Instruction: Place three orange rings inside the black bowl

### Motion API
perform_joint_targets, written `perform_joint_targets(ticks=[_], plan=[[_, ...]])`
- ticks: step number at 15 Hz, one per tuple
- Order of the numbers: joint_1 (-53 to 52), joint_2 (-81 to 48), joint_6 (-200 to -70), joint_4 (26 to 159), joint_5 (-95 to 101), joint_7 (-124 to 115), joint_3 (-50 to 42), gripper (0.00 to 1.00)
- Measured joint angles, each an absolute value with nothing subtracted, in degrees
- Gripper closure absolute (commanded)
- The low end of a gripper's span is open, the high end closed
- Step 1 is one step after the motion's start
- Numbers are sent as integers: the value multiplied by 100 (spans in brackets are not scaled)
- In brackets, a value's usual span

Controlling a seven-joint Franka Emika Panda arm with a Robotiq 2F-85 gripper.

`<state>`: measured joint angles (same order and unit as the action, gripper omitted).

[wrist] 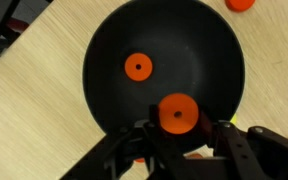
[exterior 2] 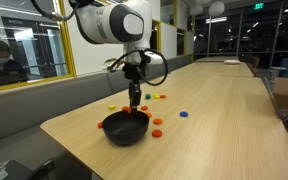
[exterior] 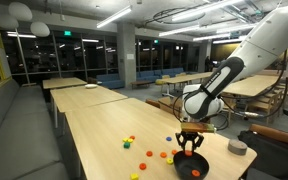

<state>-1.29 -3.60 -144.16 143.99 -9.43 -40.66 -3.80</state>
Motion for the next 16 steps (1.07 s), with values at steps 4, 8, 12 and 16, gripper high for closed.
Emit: perform_joint_targets(ticks=[4, 8, 12, 16], plan=[[-148, -313, -14196, 14493, -943, -4080, -184, 19], [-150, -314, -14111, 14494, -943, -4101, -106, 0], [-150, -315, -14111, 14358, -915, -4018, -102, 0], [-149, -330, -14111, 14078, -905, -3484, -102, 0]])
